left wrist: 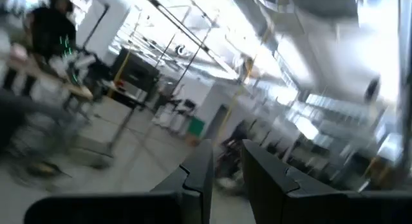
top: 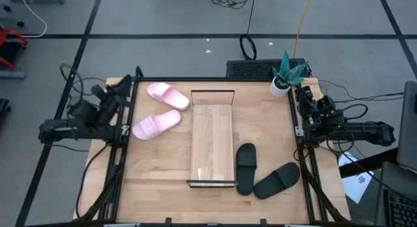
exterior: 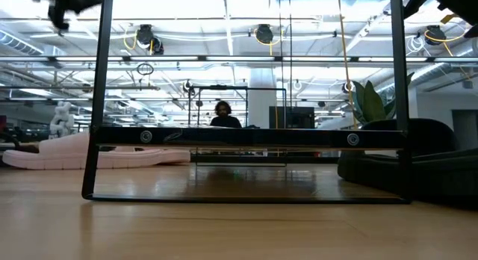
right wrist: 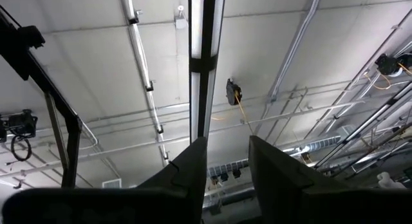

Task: Pick and place slides into the shelf
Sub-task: Put the top pink slide on the shelf

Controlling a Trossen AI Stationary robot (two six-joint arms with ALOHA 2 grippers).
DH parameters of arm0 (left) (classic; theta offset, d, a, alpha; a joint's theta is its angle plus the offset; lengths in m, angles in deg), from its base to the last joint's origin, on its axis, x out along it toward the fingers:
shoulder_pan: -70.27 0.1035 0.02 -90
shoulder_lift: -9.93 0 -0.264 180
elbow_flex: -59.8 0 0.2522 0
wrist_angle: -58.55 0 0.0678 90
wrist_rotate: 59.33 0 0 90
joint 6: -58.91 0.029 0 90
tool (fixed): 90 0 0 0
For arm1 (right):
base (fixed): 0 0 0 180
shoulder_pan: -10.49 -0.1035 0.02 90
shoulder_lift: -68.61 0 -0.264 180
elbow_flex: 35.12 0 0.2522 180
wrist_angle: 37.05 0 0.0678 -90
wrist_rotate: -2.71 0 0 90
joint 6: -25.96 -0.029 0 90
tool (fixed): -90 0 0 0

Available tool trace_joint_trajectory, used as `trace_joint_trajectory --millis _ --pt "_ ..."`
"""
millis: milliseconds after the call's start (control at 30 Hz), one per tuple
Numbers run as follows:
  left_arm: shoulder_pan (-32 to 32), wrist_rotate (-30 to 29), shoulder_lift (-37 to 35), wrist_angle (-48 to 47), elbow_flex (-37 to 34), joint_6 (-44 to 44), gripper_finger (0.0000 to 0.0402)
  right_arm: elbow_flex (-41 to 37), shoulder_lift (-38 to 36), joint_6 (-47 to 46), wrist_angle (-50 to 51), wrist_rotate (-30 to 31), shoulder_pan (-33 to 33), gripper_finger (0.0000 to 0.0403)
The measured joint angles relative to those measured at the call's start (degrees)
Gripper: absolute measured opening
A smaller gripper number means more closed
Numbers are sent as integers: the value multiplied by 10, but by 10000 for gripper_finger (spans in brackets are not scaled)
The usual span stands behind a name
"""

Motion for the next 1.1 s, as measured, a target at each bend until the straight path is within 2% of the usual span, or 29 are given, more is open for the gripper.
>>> trace_joint_trajectory --millis 133,233,400,533,633,767,867,1000,1100 --pt "5 -21 103 -150 160 61 78 0 5 0 0 2 0 107" --pt "15 2 184 -264 279 64 78 0 11 7 0 4 0 107" --pt "42 126 326 -457 464 10 78 0 22 16 0 5 0 107" --pt "73 222 437 -610 568 -48 78 0 29 16 -1 3 0 107" --pt "110 278 503 -708 597 -73 78 0 32 15 -1 2 0 107" --pt "185 364 541 -771 590 -100 78 1 33 15 0 0 0 107" --pt "256 422 544 -774 577 -91 78 1 33 15 3 -1 0 107" --pt "382 508 526 -759 554 -60 78 1 33 -1 8 -1 0 107" --pt "485 623 522 -760 519 -41 78 1 33 -1 9 -2 0 107"
